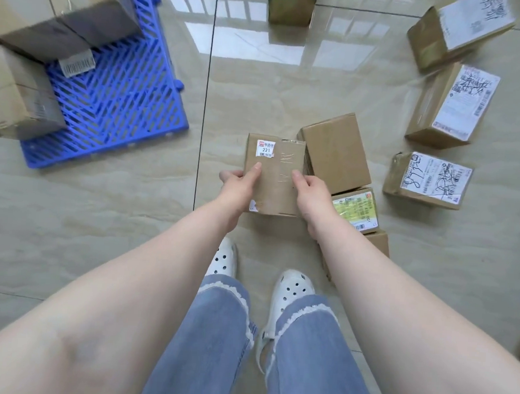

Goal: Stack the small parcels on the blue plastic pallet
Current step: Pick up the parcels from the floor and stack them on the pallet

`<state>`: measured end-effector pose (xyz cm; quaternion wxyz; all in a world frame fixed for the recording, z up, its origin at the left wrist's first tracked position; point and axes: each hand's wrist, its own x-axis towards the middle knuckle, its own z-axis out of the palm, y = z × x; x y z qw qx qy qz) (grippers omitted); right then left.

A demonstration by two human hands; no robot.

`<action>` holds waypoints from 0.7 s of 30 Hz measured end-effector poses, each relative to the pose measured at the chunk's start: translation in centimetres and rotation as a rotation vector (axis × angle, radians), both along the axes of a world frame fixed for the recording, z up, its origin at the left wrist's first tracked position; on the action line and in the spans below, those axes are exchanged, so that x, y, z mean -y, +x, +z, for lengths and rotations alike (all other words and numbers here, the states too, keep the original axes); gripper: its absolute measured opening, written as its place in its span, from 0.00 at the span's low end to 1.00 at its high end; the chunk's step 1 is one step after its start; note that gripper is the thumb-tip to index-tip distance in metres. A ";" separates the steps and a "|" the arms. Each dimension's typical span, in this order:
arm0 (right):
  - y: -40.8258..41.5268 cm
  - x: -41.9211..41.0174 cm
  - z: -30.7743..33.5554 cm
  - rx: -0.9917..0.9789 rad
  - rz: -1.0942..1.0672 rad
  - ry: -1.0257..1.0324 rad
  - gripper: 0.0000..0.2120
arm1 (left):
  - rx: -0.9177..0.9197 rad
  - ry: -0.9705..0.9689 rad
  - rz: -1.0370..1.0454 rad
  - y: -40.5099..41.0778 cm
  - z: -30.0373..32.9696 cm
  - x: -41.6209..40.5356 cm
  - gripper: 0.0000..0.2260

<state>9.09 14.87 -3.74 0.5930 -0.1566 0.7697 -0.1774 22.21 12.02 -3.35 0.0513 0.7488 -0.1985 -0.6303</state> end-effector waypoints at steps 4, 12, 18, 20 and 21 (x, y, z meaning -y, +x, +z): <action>0.4 -0.2 5.2 -0.050 -0.066 -0.088 0.13 | -0.010 -0.119 0.011 0.4 5.2 -0.6 0.18; 2.2 0.8 19.4 0.076 -0.055 -0.135 0.24 | -0.162 -0.240 0.161 1.8 19.6 -2.6 0.24; 5.0 0.8 30.7 0.142 0.040 -0.330 0.32 | -0.289 -0.298 0.297 4.2 30.6 -1.7 0.25; 6.3 1.1 33.1 0.146 0.074 -0.359 0.31 | -0.283 -0.331 0.343 5.3 33.0 -1.8 0.23; 6.9 1.3 33.9 0.151 0.094 -0.376 0.28 | -0.260 -0.357 0.357 5.8 33.9 -2.0 0.22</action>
